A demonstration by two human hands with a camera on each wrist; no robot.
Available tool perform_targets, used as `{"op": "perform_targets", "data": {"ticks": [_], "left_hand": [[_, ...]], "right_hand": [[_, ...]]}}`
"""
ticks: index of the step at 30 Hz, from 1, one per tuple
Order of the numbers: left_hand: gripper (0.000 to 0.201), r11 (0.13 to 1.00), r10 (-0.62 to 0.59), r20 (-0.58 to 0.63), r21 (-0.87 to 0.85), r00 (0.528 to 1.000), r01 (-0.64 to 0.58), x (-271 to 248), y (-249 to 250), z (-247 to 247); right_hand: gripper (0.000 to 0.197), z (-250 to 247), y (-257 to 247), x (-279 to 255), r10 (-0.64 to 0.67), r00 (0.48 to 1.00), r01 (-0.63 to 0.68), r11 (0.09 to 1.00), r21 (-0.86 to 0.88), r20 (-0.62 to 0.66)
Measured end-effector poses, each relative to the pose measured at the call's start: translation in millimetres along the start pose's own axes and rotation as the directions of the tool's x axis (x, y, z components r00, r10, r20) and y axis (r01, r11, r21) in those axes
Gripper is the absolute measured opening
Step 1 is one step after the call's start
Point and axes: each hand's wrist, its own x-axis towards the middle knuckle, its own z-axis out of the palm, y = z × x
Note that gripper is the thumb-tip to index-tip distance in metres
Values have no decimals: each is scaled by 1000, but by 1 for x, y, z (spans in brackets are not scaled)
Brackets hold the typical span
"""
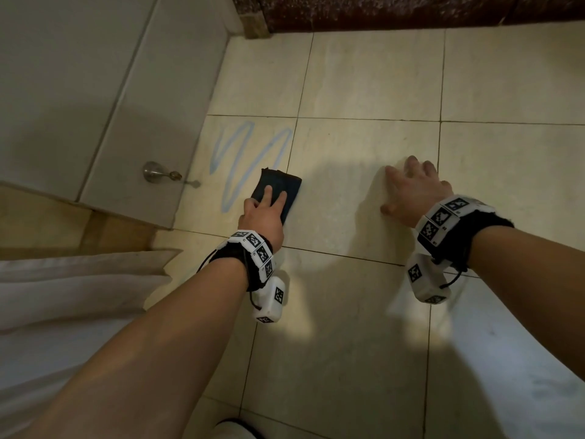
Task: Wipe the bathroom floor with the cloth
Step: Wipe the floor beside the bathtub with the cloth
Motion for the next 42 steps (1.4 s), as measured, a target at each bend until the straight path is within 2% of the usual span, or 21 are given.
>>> {"op": "perform_targets", "data": {"ticks": [11, 25, 33, 38, 42], "left_hand": [[87, 1000, 30, -5, 11, 1000, -30, 53, 17, -31], [79, 997, 70, -47, 27, 996, -69, 137, 48, -80], [77, 1000, 25, -75, 20, 997, -23, 133, 51, -80], [80, 999, -34, -92, 3, 995, 34, 113, 30, -64], [77, 995, -76, -44, -67, 996, 73, 92, 11, -48]], "right_hand": [[95, -12, -9, 24, 30, 992, -24, 999, -43, 123], [100, -4, -7, 29, 39, 990, -32, 998, -48, 138], [104, -6, -3, 28, 15, 990, -8, 999, -49, 142], [103, -7, -4, 27, 7, 992, 0, 999, -50, 129], [104, -11, -3, 26, 0, 989, 9, 998, -56, 146]]}}
